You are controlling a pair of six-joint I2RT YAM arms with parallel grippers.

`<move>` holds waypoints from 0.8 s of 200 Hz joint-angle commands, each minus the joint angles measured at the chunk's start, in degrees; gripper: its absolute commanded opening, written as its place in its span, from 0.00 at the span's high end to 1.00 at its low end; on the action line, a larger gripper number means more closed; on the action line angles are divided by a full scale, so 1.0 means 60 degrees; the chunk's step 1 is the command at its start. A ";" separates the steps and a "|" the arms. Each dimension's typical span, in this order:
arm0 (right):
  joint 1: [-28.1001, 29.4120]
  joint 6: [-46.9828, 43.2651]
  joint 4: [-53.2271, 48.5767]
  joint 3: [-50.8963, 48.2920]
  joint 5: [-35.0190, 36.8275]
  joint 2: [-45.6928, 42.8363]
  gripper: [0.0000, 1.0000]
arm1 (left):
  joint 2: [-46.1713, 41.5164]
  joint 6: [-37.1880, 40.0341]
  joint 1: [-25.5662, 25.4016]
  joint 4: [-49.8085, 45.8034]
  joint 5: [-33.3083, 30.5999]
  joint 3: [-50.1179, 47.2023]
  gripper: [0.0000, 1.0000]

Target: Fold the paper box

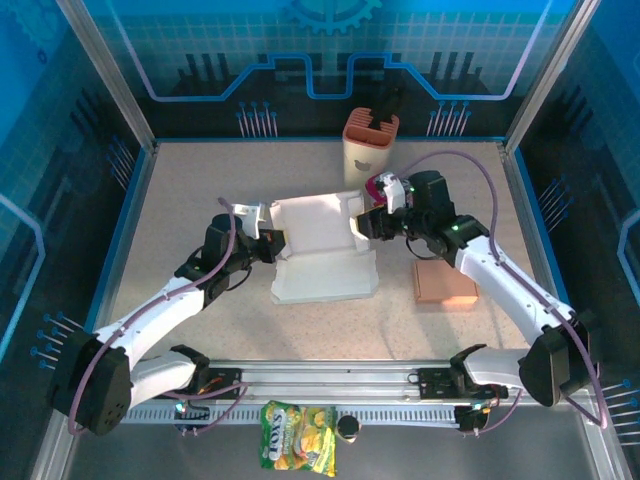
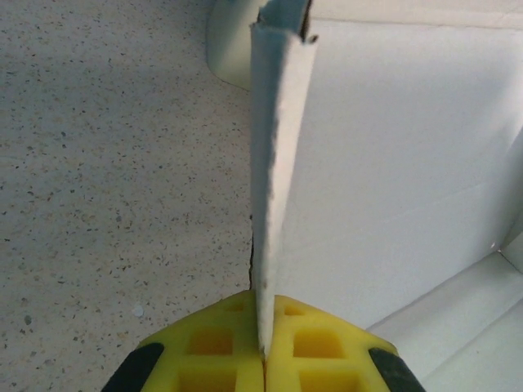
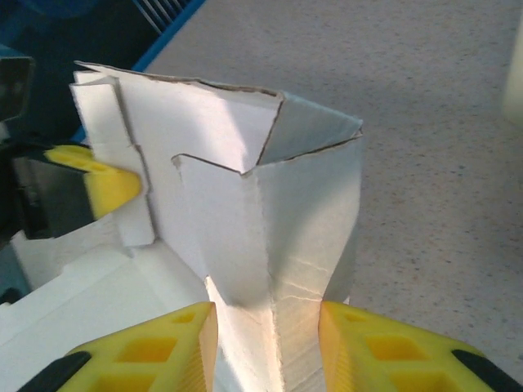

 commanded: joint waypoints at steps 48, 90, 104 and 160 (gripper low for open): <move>0.1636 -0.0248 -0.1081 0.0845 0.4661 0.0843 0.72 | -0.0026 0.0343 -0.0125 0.0006 0.0135 0.0446 1.00; 0.2146 0.0306 -0.1031 0.0914 0.6138 0.1223 0.88 | 0.0016 0.0392 -0.0195 -0.0024 0.0077 0.0475 1.00; 0.2207 0.0535 -0.0897 0.0814 0.6323 0.1244 0.93 | 0.0027 0.0400 -0.0213 -0.0024 0.0062 0.0478 1.00; 0.2240 0.0756 -0.0683 0.0781 0.6325 0.1519 0.91 | 0.0083 0.0460 -0.0324 -0.0088 -0.0073 0.0515 1.00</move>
